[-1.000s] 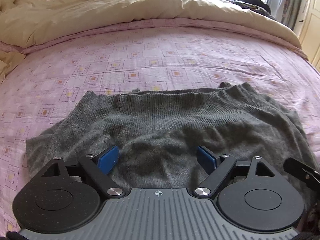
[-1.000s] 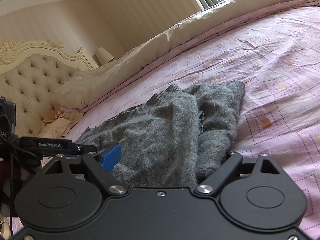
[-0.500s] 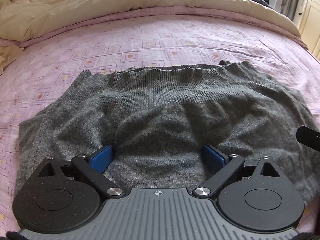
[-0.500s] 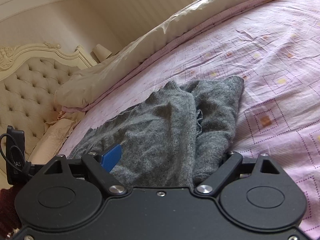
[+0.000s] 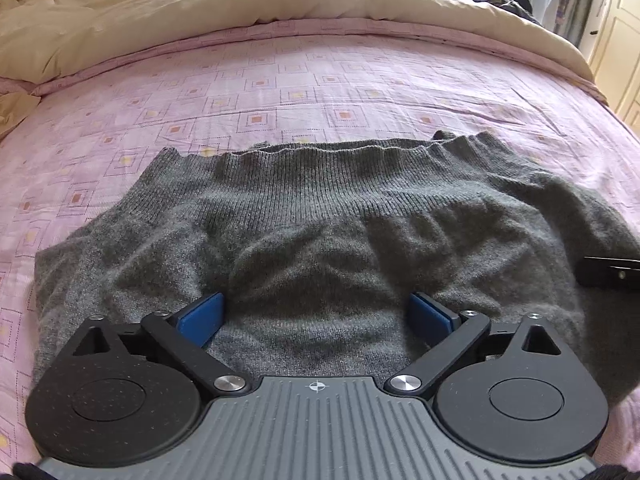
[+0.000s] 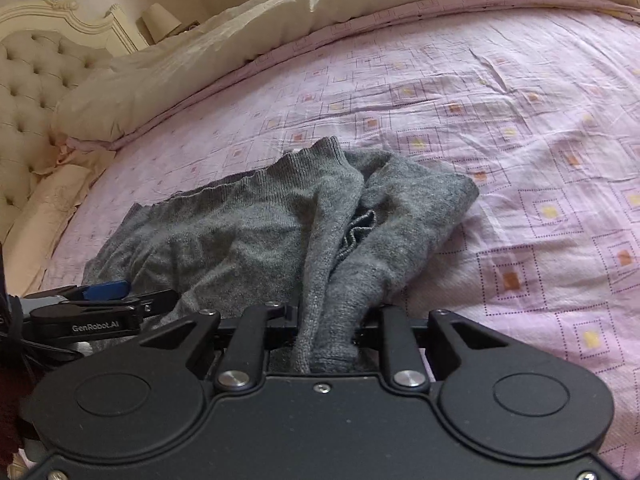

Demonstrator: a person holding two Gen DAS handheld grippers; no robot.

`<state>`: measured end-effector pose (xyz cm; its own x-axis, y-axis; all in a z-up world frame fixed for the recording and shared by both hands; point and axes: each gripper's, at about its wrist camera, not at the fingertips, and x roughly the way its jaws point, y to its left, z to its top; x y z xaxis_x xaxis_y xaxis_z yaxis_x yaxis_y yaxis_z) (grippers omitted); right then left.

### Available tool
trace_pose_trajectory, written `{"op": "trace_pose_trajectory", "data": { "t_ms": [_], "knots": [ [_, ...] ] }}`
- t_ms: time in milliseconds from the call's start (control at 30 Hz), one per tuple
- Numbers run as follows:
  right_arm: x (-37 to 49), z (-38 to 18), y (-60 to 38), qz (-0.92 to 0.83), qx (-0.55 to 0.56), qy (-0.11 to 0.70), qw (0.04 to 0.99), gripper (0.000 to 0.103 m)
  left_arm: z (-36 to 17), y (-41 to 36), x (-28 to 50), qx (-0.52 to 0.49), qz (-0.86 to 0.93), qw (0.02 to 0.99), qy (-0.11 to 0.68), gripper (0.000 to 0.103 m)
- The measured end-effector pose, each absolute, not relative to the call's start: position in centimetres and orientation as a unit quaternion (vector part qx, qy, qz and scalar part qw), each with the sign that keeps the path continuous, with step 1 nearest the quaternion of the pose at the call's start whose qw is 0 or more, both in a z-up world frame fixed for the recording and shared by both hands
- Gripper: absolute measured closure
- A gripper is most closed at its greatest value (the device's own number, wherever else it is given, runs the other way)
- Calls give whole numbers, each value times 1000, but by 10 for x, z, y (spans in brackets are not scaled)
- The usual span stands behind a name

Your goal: Fold small clothes

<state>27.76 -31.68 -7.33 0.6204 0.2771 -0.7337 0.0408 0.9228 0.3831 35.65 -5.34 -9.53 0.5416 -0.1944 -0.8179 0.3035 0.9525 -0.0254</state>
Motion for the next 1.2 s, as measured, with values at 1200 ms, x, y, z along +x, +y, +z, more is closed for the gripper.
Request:
{"op": "trace_pose_trajectory", "data": {
  "t_ms": [1200],
  "knots": [
    [307,-32,-9,250,-2,434,865,54,-85,201,276,-106,-100,885,441,21]
  ]
}}
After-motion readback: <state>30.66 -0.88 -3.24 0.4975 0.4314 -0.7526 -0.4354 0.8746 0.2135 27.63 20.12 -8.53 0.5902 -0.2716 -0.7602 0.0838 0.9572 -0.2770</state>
